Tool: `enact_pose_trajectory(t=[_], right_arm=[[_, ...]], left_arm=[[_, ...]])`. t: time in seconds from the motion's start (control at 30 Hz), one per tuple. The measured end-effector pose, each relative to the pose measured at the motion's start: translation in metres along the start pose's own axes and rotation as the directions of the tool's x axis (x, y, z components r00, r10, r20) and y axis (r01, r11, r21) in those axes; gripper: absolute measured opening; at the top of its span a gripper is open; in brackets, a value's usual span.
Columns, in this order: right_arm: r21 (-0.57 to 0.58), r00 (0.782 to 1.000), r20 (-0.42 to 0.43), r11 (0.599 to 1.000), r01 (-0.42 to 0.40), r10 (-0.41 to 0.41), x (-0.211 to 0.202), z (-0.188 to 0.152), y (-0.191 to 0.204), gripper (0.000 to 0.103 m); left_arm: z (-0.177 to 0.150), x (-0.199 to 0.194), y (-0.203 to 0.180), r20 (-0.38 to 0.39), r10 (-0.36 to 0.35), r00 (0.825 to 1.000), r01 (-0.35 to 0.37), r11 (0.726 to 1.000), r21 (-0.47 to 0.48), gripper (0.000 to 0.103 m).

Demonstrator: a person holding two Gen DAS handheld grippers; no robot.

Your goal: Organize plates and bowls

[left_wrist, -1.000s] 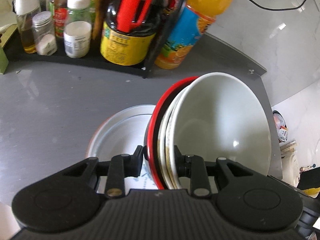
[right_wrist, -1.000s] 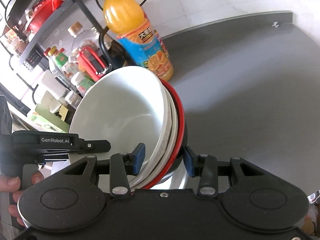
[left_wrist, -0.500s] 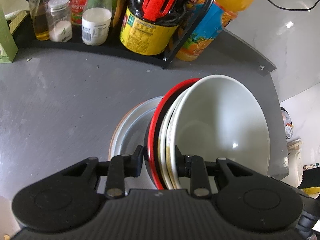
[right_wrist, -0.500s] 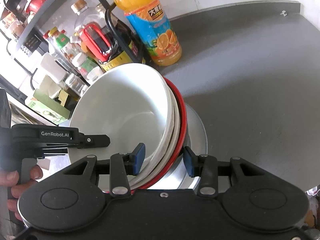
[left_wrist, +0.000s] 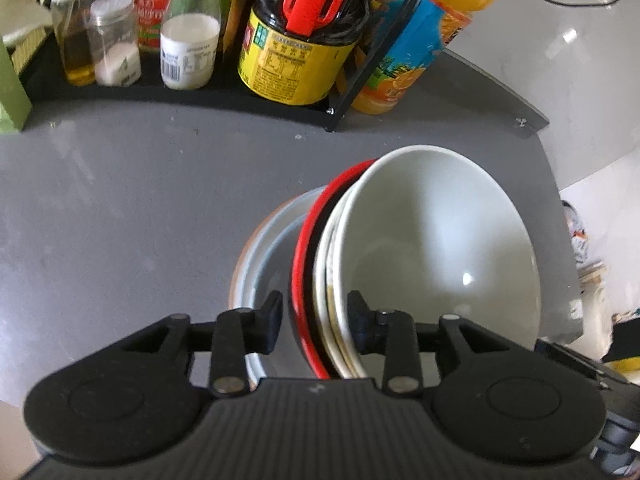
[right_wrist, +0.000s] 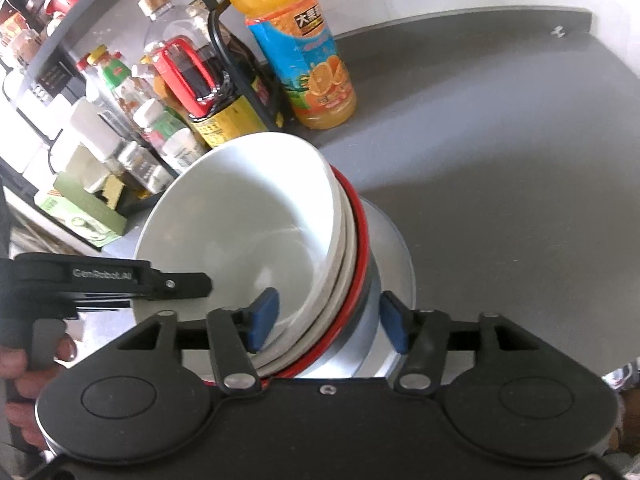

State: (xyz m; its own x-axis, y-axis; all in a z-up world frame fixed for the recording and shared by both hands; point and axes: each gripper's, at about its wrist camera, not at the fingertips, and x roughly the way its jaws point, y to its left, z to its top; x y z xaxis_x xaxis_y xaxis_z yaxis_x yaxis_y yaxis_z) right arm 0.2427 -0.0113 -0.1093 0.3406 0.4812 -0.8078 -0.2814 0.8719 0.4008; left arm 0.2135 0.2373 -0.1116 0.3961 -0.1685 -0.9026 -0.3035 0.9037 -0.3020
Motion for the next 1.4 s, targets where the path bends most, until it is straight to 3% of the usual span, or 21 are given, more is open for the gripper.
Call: enact_pose_trajectory(t=[0.17, 0.27, 0.47, 0.83, 1.2, 1.4], right_arm=[[0.032, 0.999, 0.023, 0.999, 0.037, -0.038, -0.006, -0.006, -0.002, 0.078], [0.037, 0.997, 0.038, 0.998, 0.058, -0.059, -0.011, -0.01, -0.002, 0.086], [0.05, 0.994, 0.053, 0.995, 0.091, -0.094, -0.017, -0.009, -0.008, 0.094], [0.083, 0.992, 0.11, 0.995, 0.057, -0.066, -0.054, -0.032, -0.033, 0.103], [0.026, 0.985, 0.156, 0.997, 0.07, -0.073, -0.128, -0.075, -0.079, 0.103], [-0.025, 0.986, 0.167, 0.999, 0.025, -0.02, -0.168, -0.094, -0.095, 0.103]], left_arm=[[0.003, -0.004, -0.001, 0.01, 0.034, 0.999, -0.034, 0.998, 0.055, 0.063], [0.004, -0.005, -0.001, 0.016, 0.043, 0.999, -0.044, 0.996, 0.078, 0.072], [-0.001, -0.01, -0.003, 0.023, 0.034, 0.999, -0.036, 0.996, 0.081, 0.076], [-0.026, -0.03, -0.029, 0.109, 0.146, 0.983, -0.156, 0.984, 0.088, 0.08], [-0.104, -0.087, -0.079, 0.231, 0.226, 0.946, -0.242, 0.969, 0.041, 0.086], [-0.157, -0.113, -0.107, 0.259, 0.25, 0.933, -0.266, 0.964, 0.026, 0.088]])
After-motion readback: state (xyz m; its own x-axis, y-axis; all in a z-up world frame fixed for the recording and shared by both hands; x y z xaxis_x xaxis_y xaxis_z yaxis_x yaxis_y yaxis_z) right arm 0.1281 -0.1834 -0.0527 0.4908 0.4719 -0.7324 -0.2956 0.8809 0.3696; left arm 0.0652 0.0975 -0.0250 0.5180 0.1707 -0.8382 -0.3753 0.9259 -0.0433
